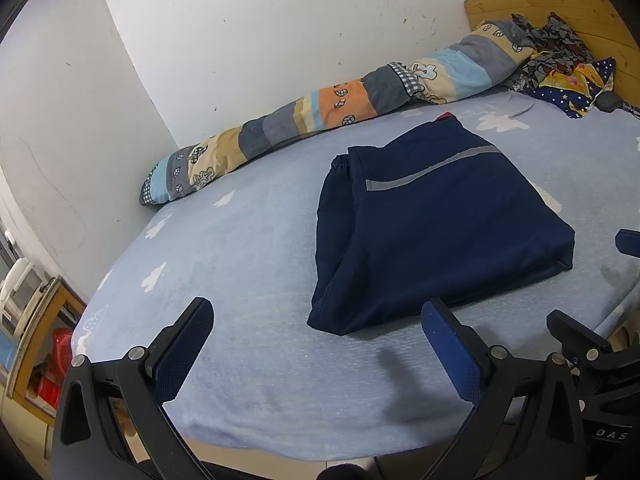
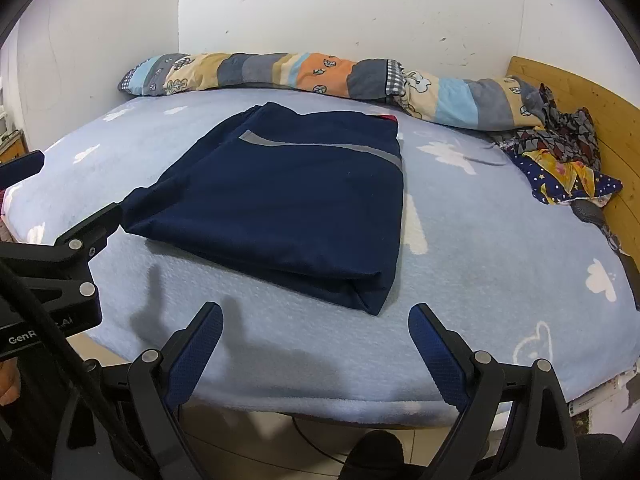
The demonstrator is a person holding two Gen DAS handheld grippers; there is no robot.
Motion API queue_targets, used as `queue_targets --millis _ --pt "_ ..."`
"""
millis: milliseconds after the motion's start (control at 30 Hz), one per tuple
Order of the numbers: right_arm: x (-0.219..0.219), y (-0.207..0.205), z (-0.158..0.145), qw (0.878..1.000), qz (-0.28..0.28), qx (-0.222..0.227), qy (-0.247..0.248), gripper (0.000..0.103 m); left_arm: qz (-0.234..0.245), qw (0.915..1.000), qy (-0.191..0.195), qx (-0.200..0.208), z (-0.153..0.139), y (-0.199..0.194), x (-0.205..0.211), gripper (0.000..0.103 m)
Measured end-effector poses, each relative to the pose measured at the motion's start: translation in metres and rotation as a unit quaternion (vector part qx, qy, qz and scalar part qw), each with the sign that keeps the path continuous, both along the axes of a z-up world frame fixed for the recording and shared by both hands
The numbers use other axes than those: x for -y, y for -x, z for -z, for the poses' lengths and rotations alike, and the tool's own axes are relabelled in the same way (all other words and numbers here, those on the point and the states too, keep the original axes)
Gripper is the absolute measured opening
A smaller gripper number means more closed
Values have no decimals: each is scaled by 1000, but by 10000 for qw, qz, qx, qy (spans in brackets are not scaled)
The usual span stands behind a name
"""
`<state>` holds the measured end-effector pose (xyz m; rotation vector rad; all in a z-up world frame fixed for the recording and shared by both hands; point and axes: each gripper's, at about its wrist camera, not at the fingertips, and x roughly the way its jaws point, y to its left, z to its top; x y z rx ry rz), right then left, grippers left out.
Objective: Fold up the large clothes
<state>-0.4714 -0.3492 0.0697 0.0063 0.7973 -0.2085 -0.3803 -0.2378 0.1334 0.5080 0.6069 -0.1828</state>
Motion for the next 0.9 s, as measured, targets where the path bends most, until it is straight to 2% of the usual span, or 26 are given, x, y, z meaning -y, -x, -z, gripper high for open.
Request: queue_targets --millis 900 --pt "0 0 2 10000 -42 -26 29 96 11 10000 12 2 -1 0 0 103"
